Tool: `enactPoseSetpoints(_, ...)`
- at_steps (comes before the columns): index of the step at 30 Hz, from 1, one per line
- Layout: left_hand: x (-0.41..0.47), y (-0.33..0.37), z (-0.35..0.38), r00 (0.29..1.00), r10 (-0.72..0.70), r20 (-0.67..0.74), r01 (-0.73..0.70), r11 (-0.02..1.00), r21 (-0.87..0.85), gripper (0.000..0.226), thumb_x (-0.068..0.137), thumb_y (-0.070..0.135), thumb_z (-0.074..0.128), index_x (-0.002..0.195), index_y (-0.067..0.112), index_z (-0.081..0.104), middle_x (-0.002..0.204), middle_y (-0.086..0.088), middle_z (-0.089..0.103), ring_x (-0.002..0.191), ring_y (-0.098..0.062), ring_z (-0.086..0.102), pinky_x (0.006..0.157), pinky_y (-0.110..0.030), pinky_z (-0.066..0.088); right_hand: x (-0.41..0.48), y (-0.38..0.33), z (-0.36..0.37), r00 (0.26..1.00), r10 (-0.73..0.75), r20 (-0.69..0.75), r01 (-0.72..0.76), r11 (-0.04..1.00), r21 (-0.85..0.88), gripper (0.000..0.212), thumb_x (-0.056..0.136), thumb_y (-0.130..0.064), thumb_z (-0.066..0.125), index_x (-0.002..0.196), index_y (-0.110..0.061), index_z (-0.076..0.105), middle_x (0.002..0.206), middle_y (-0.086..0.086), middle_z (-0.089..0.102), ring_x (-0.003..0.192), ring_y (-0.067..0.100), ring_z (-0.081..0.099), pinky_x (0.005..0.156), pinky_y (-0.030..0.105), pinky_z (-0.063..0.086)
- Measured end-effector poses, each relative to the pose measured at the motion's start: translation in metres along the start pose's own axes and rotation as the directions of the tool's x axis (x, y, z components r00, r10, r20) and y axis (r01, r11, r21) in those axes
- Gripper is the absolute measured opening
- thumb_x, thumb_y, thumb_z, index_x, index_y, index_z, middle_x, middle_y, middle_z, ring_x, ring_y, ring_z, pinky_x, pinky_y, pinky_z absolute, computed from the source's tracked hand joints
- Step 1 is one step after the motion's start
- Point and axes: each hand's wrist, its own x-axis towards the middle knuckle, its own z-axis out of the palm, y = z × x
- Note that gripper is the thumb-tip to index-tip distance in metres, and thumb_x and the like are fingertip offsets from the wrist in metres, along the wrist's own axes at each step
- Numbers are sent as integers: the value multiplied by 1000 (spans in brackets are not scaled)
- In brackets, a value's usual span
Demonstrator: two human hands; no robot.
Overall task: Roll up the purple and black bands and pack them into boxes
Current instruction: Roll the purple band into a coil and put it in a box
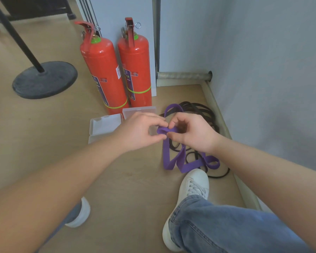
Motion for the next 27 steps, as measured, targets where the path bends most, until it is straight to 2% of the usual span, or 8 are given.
enactPoseSetpoints(2, 3, 4, -6, 989, -78, 129, 88, 994, -70, 33, 81, 28, 82, 113, 29, 77, 114, 14, 72, 96, 6, 63, 83, -8, 48, -1, -1, -2, 1000, -2, 17, 3, 999, -43, 16, 81, -13, 83, 90, -16, 70, 68, -19, 63, 60, 0, 55, 64, 17, 48)
enactPoseSetpoints(4, 5, 6, -8, 966, -185, 183, 212, 966, -145, 26, 79, 25, 84, 104, 28, 78, 101, 13, 76, 90, 3, 69, 87, -17, 54, 0, -2, -1, 999, 7, 49, -3, 998, -68, 15, 81, -13, 83, 88, -18, 71, 67, -20, 65, 59, 3, 57, 64, 24, 52)
enactPoseSetpoints(8, 2, 8, -2, 894, -342, 290, 437, 812, -387, 27, 73, 12, 89, 92, 21, 72, 97, 0, 77, 89, -6, 74, 92, -31, 58, 3, -4, 1, 999, 2, 51, 1, 998, -61, 15, 79, -13, 84, 83, -20, 72, 77, 1, 71, 70, 26, 64, 72, 43, 56)
enactPoseSetpoints(14, -3, 14, 5, 892, -424, 156, 432, 699, -570, 32, 73, 10, 88, 94, 21, 66, 92, 1, 79, 90, -8, 75, 91, -29, 56, 4, -4, 5, 994, 65, -93, -39, 967, 254, 18, 82, -9, 83, 88, -20, 70, 94, 14, 75, 79, 19, 69, 82, 42, 60)
enactPoseSetpoints(19, 1, 13, 0, 904, -363, 227, 421, 656, -626, 55, 81, 12, 82, 131, 25, 61, 101, 1, 79, 100, -9, 73, 101, -32, 51, 2, -4, 7, 985, 97, -146, -33, 922, 385, 12, 84, -11, 83, 90, -15, 74, 95, 16, 77, 85, 19, 73, 88, 37, 60)
enactPoseSetpoints(23, 0, 10, 0, 895, -412, 171, 406, 590, -698, 41, 85, 8, 77, 123, 21, 67, 102, -2, 78, 97, -11, 73, 95, -30, 55, 1, 2, 11, 994, 52, -101, -7, 916, 400, 11, 86, -12, 81, 93, -19, 76, 103, 23, 73, 92, 35, 70, 95, 55, 55)
enactPoseSetpoints(25, 0, 10, 2, 878, -447, 173, 417, 533, -736, 38, 87, 11, 76, 123, 18, 65, 99, -8, 78, 91, -19, 72, 88, -32, 57, 0, 4, 13, 997, 52, -61, -22, 908, 418, 19, 86, -7, 79, 100, -19, 75, 107, 18, 75, 99, 36, 72, 97, 51, 56)
enactPoseSetpoints(27, 0, 11, 3, 854, -476, 211, 439, 441, -783, 37, 88, 10, 75, 121, 14, 59, 101, -15, 77, 91, -24, 72, 88, -34, 58, -2, 3, 15, 997, 45, -54, -17, 900, 436, 24, 85, -2, 79, 103, -17, 75, 102, 9, 77, 94, 24, 74, 92, 40, 59)
